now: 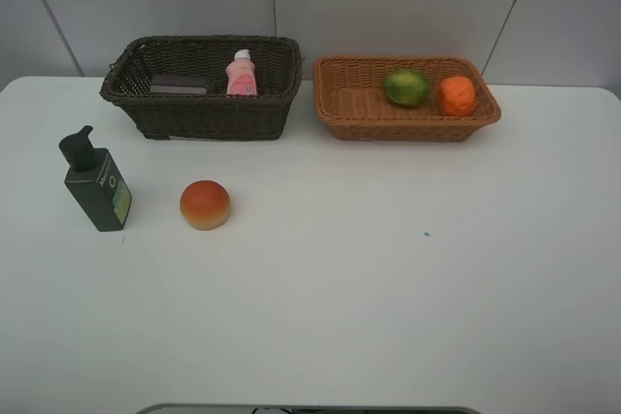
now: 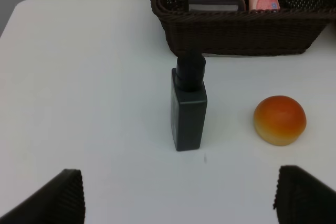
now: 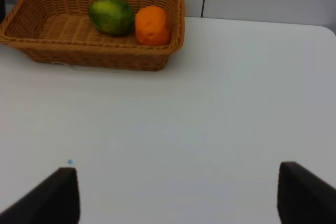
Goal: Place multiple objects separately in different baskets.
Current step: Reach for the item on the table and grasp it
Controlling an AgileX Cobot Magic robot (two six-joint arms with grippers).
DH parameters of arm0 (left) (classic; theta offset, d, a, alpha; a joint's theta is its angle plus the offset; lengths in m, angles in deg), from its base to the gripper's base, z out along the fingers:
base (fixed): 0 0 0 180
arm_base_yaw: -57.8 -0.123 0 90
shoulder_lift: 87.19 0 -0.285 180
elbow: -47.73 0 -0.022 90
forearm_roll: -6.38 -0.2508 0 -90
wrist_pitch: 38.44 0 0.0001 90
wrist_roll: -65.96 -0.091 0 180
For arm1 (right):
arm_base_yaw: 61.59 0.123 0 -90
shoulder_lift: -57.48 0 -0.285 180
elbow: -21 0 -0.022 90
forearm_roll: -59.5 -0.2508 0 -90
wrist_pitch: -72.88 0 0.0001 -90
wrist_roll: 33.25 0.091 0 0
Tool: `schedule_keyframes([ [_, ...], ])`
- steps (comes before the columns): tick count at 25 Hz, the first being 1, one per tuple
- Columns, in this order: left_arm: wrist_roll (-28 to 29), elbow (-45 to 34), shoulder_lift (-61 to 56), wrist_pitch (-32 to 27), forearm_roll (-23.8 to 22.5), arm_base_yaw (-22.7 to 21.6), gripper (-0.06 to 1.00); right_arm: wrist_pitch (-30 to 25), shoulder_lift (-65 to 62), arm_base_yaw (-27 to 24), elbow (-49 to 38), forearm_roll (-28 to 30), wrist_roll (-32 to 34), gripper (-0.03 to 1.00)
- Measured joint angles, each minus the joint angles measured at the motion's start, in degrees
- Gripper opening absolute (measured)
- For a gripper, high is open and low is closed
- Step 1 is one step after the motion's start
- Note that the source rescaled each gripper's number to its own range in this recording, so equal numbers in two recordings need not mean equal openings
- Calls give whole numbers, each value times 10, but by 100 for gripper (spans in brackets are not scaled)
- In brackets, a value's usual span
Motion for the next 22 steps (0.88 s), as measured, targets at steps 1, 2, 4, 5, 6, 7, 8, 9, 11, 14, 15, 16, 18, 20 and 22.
schedule_keyframes([
  [1, 0, 0, 0, 0, 0, 0, 88, 0, 0, 0, 0, 0, 0, 76],
  [2, 0, 0, 0, 0, 0, 0, 88, 0, 0, 0, 0, 0, 0, 76],
  [4, 0, 0, 0, 0, 0, 0, 88, 0, 0, 0, 0, 0, 0, 76],
  [5, 0, 0, 0, 0, 0, 0, 88, 0, 0, 0, 0, 0, 0, 76],
  [6, 0, 0, 0, 0, 0, 0, 88, 0, 0, 0, 0, 0, 0, 76],
  [7, 1, 0, 0, 0, 0, 0, 88, 0, 0, 0, 0, 0, 0, 76],
  [8, 1, 0, 0, 0, 0, 0, 88, 0, 0, 0, 0, 0, 0, 76],
  [9, 2, 0, 0, 0, 0, 0, 88, 0, 0, 0, 0, 0, 0, 76],
  [11, 2, 0, 0, 0, 0, 0, 88, 0, 0, 0, 0, 0, 0, 76],
  [14, 2, 0, 0, 0, 0, 0, 88, 0, 0, 0, 0, 0, 0, 76],
  [15, 2, 0, 0, 0, 0, 0, 88, 0, 0, 0, 0, 0, 0, 76],
  [16, 2, 0, 0, 0, 0, 0, 88, 0, 0, 0, 0, 0, 0, 76],
  [18, 2, 0, 1, 0, 0, 0, 88, 0, 0, 0, 0, 0, 0, 76],
  [20, 2, 0, 19, 1, 0, 0, 88, 0, 0, 0, 0, 0, 0, 76],
  [22, 2, 0, 46, 1, 0, 0, 88, 0, 0, 0, 0, 0, 0, 76],
])
